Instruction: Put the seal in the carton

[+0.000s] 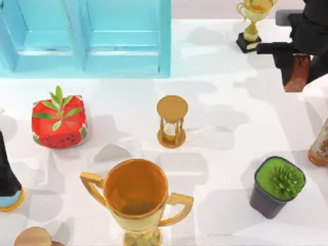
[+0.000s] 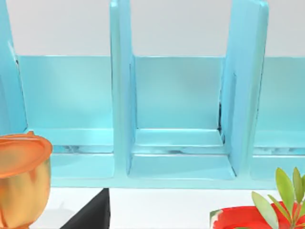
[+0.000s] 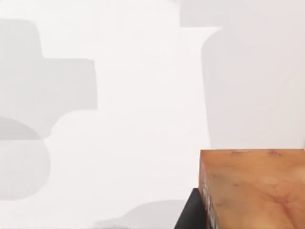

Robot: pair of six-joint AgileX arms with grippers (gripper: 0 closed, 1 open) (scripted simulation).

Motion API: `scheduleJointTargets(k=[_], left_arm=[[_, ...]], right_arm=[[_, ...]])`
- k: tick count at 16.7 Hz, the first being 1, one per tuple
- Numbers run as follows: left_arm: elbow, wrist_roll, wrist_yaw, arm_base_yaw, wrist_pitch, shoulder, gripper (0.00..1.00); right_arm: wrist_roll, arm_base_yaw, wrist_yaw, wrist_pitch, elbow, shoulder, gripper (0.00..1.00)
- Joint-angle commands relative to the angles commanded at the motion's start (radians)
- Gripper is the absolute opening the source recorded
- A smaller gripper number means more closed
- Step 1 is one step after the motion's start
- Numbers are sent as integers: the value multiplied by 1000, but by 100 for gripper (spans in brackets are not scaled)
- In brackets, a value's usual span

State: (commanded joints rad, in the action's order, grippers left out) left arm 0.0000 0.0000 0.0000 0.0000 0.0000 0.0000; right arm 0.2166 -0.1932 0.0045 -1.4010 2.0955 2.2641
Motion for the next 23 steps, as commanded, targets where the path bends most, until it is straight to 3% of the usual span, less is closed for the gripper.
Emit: scheduleJointTargets(k=[5,15,23], left_arm=[[0,0,0,0,0,0,100],[0,0,0,0,0,0,100],[0,0,0,0,0,0,100]], right_arm=[[-68,67,-1,3,-51,-41,0],[-603,594,-4,28,-406,-374,0],[-649,639,-4,49,-464,-410,0]])
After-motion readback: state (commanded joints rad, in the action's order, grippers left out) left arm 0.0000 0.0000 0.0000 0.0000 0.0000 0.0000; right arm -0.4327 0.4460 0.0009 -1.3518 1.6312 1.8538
